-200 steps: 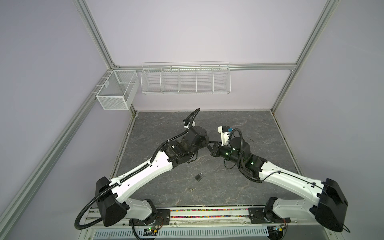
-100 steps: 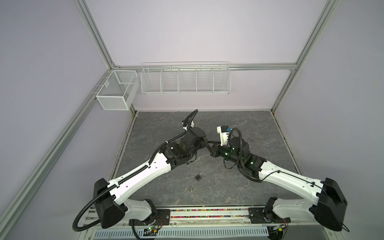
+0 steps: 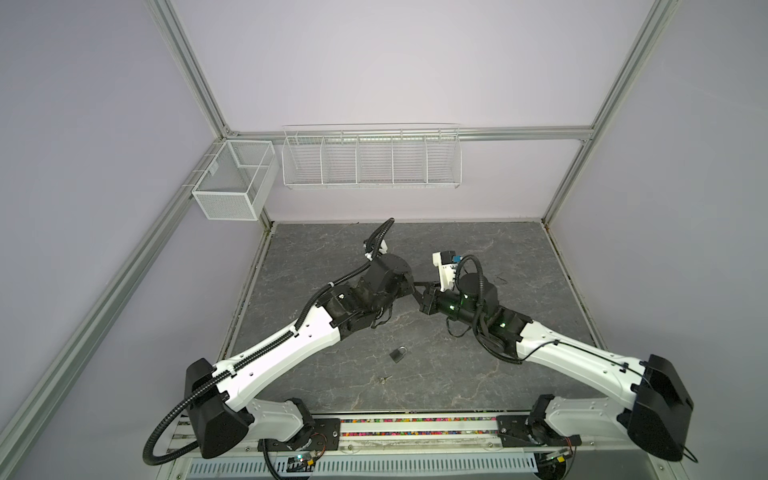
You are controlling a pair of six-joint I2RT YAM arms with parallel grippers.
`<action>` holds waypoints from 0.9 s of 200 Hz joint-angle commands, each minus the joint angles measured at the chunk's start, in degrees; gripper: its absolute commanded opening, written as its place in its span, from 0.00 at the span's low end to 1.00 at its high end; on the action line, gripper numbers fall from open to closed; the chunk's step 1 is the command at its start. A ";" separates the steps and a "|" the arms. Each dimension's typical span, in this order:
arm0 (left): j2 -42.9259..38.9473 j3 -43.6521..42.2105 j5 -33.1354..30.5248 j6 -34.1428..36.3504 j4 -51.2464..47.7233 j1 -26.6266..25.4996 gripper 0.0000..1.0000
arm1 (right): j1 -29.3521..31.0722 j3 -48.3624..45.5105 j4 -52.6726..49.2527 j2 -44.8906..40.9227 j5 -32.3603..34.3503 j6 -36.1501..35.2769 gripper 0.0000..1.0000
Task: Unlock with the key
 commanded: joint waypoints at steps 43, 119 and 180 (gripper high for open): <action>-2.50 -0.06 -0.83 0.60 1.28 -0.12 0.00 | -0.66 -1.14 -0.71 -3.16 -2.36 -1.86 0.20; -3.20 -0.95 0.82 -0.03 3.16 -0.12 0.00 | -2.01 0.29 -2.47 -4.60 -3.43 -3.13 0.27; -2.84 -0.86 1.89 -0.43 3.78 -0.13 0.00 | -2.32 3.12 -0.45 -1.79 -5.72 -3.03 0.27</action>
